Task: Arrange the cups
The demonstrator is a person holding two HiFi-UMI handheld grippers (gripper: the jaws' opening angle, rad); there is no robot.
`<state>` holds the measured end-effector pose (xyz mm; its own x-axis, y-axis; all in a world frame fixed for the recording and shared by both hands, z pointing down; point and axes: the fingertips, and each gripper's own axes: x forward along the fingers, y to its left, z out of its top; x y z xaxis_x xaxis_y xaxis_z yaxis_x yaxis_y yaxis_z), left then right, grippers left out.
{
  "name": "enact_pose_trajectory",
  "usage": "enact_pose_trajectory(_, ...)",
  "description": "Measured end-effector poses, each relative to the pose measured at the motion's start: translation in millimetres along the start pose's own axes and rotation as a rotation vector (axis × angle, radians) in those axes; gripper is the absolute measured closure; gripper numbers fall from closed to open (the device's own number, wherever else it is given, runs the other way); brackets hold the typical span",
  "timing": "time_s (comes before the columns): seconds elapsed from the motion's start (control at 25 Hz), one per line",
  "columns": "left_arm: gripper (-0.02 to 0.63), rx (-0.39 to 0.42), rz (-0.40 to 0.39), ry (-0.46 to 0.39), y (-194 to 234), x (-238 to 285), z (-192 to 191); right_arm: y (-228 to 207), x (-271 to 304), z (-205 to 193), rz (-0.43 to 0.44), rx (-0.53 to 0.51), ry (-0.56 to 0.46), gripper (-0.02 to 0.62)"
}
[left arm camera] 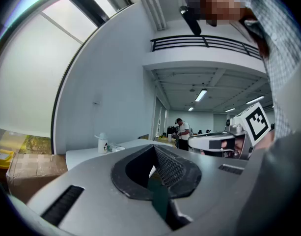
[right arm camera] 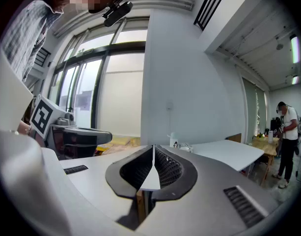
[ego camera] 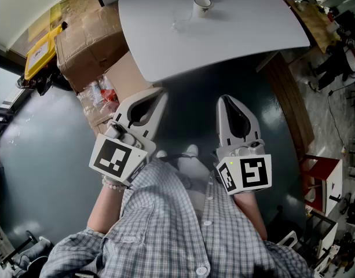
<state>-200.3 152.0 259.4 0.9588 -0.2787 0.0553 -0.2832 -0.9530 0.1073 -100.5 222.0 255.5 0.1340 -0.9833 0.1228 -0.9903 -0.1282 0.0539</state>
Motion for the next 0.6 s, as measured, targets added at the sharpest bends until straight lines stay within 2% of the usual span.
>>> enact_pose_trajectory(0.6,0.597,-0.001,0.048,0.005,-6.3,13.9,0.7,-20.4,5.5,-4.3,0.033,0.014,0.012,0.566)
